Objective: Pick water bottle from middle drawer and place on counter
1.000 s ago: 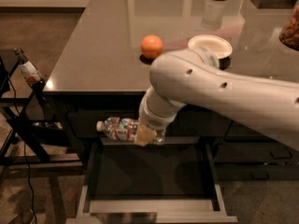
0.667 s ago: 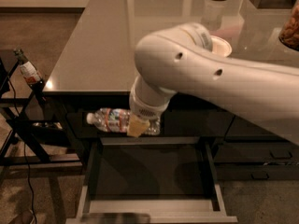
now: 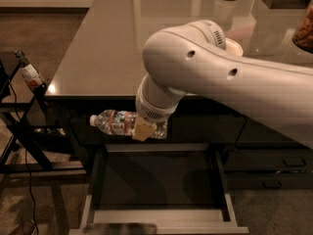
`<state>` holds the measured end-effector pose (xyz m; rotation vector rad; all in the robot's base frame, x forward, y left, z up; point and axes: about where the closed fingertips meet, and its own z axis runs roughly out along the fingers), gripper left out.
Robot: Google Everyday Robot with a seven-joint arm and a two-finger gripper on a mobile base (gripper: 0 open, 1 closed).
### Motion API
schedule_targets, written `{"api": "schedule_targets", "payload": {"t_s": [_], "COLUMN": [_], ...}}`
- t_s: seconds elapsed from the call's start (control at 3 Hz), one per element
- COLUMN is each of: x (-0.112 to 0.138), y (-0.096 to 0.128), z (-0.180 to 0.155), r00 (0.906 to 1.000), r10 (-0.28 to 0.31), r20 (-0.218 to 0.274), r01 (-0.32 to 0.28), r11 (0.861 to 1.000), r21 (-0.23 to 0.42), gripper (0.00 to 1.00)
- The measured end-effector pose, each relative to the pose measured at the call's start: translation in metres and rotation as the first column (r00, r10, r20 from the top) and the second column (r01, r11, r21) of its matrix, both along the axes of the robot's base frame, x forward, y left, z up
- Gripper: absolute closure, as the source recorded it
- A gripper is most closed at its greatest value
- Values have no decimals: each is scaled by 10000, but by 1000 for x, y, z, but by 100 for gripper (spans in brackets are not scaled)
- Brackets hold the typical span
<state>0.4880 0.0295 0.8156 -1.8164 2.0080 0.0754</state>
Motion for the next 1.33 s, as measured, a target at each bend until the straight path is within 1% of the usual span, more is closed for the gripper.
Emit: {"api": "schedule_targets", "payload": {"t_s": [0.33, 0.67, 1.0, 1.33], "x": [16, 36, 38, 50], "y": [3, 2, 3, 7], "z": [40, 75, 82, 91], "r00": [9975, 9929, 9917, 9917], "r10": [52, 64, 45, 62], "r20": [699, 1187, 1282, 1283], "r01": [-64, -89, -82, -141], "r11": [9998, 9997, 9996, 9981], "r21": [162, 211, 288, 606], "gripper": [100, 100, 100, 100]}}
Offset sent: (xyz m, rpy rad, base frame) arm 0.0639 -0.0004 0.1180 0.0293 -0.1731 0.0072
